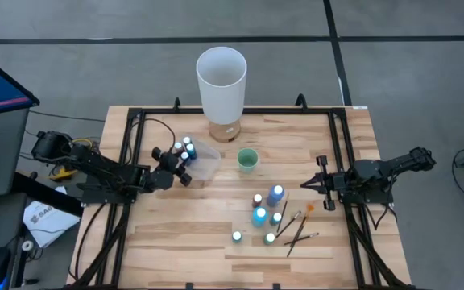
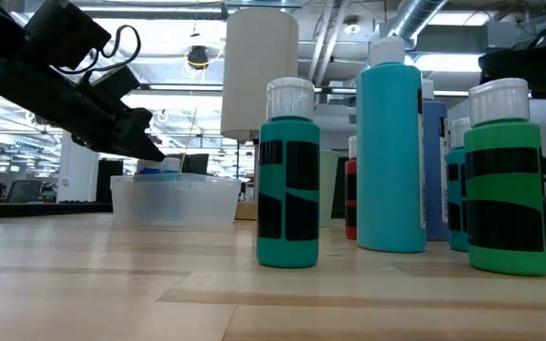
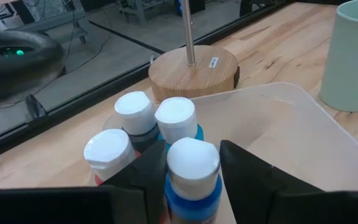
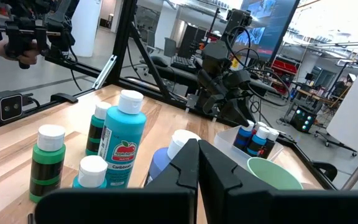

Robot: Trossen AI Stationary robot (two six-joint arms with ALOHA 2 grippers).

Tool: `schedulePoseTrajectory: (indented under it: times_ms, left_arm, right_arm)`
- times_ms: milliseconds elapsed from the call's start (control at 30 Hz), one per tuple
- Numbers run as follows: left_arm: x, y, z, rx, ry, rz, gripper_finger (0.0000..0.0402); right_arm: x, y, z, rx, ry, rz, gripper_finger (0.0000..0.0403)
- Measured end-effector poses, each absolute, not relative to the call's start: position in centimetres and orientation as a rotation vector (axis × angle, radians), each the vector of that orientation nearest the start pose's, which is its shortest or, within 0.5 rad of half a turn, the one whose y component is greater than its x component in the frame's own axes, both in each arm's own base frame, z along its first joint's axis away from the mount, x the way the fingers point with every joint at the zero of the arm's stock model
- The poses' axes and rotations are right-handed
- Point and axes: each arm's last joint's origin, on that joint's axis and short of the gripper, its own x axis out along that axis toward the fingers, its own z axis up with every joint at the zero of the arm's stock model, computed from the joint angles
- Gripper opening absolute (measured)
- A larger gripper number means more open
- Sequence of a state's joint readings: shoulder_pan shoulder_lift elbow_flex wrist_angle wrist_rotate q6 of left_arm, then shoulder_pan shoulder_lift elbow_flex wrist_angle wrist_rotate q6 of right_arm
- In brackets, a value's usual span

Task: Pick & Place Paint Supplies
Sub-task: Put the blue paint bottle into the transparent bin, then put the dark green paint bottle into the transparent bin

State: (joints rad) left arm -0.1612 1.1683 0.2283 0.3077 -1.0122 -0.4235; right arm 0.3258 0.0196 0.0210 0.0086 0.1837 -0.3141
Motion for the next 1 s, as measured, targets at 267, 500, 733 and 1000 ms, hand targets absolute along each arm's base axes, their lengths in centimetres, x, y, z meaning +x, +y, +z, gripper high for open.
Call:
schedulePoseTrajectory:
  times_ms: [267,500,733,1000]
  left_arm:
    - [17.82,-0.41,13.48,-0.029,0.356,0.911,0.0134]
    - [17.8,-0.39,13.5,-0.025,0.351,0.922,0.0141]
    - [17.76,-0.34,13.55,0.003,0.351,0.943,0.0152]
    - [17.73,-0.29,13.71,0.056,0.356,0.963,0.0179]
  right_arm:
    - [9.38,2.61,16.99,-0.311,-0.032,0.139,0.0]
    - [9.38,2.61,16.99,-0.311,-0.032,0.14,0.0]
    - [9.38,2.61,16.99,-0.311,-0.032,0.139,0.0]
    - [9.37,2.61,17.01,-0.311,-0.032,0.14,0.0]
